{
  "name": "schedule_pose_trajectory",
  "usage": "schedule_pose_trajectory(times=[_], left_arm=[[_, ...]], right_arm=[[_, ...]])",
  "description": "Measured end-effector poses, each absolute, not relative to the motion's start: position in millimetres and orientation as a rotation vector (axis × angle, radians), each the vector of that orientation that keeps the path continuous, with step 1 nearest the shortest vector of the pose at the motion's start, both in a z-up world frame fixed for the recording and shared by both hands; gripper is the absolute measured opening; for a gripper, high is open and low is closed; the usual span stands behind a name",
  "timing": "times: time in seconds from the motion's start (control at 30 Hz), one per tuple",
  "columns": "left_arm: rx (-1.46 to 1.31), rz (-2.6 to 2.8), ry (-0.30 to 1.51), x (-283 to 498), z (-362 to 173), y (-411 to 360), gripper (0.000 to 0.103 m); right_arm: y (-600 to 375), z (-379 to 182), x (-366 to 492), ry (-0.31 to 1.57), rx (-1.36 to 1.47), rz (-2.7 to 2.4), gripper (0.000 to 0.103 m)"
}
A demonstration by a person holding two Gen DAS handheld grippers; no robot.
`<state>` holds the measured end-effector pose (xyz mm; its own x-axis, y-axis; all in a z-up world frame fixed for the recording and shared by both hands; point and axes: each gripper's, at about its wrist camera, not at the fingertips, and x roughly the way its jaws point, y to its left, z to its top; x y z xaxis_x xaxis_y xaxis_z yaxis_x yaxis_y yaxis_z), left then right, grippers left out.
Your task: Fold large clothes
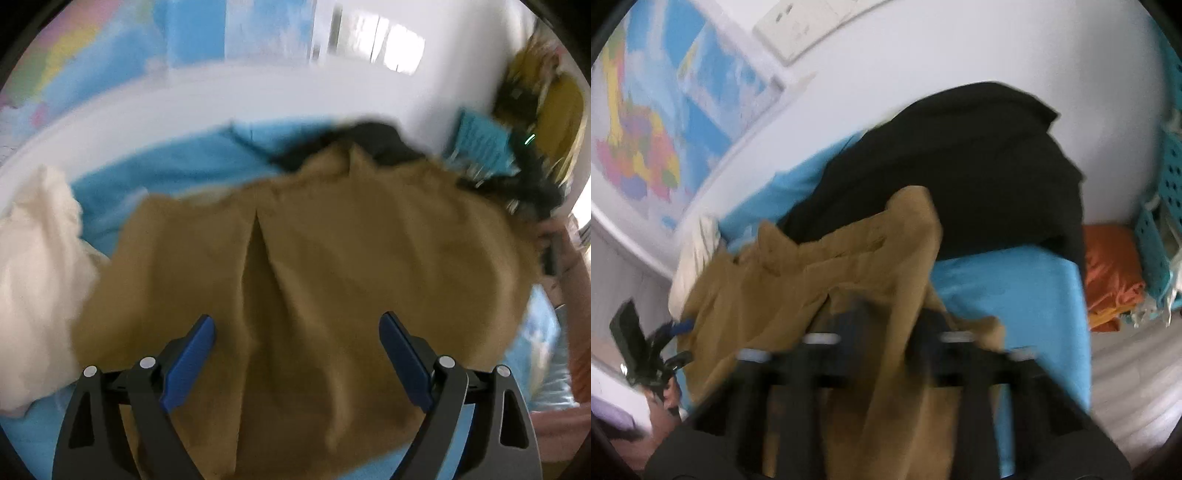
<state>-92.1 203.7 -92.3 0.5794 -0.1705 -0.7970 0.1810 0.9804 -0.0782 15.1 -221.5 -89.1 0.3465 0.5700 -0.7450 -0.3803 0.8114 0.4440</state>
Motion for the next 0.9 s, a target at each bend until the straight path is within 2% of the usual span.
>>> schedule_pose_trajectory(times=[0.03, 0.07, 0.1, 0.13, 0.17, 0.27, 0.33, 0.43, 0.5, 0.57, 0.63, 0.67, 0.7, 0.8, 0.83, 0.9], left_arm=[[0.01, -0.201, 0.963, -85, -98, 204, 0.086], [-0.002, -0.183, 0.974, -78, -103, 204, 0.075], [-0.004, -0.167, 0.961, -75, -104, 206, 0.051], [-0.004, -0.151, 0.955, -72, -102, 210, 0.034], [-0.03, -0.15, 0.957, -69, -103, 218, 0.001], [-0.114, -0.113, 0.866, -75, -81, 237, 0.0], [-0.167, -0.067, 0.762, -84, -61, 253, 0.0], [-0.224, -0.038, 0.723, -89, -54, 274, 0.0], [-0.224, -0.03, 0.761, -88, -62, 279, 0.0], [-0.231, -0.085, 0.806, -86, -69, 277, 0.007], [-0.179, -0.115, 0.835, -84, -71, 266, 0.044], [-0.16, -0.11, 0.84, -85, -72, 259, 0.075], [-0.139, -0.115, 0.838, -84, -72, 253, 0.077], [-0.045, -0.095, 0.876, -69, -81, 236, 0.069], [-0.004, -0.07, 0.901, -62, -87, 232, 0.063], [0.03, -0.034, 0.943, -53, -97, 228, 0.041]], right_arm=[[-217, -83, 12, 1.021, 0.18, 0.625, 0.005], [-216, -72, 8, 0.981, 0.184, 0.653, 0.004], [-217, -59, 4, 0.933, 0.201, 0.681, 0.004], [-220, -47, 2, 0.887, 0.219, 0.702, 0.004], [-224, -33, -2, 0.827, 0.242, 0.726, 0.004], [-232, -6, -7, 0.706, 0.285, 0.756, 0.004], [-232, -10, 0, 0.702, 0.297, 0.774, 0.004], [-219, -47, 22, 0.849, 0.232, 0.698, 0.004], [-211, -75, 31, 0.943, 0.188, 0.652, 0.004], [-211, -90, 35, 0.994, 0.2, 0.649, 0.005], [-215, -89, 32, 0.988, 0.244, 0.666, 0.007], [-217, -85, 30, 0.977, 0.25, 0.669, 0.008], [-218, -81, 27, 0.967, 0.252, 0.674, 0.008], [-214, -72, 20, 0.957, 0.22, 0.685, 0.013], [-215, -72, 18, 0.954, 0.213, 0.69, 0.016], [-211, -70, 16, 0.948, 0.203, 0.7, 0.021]])
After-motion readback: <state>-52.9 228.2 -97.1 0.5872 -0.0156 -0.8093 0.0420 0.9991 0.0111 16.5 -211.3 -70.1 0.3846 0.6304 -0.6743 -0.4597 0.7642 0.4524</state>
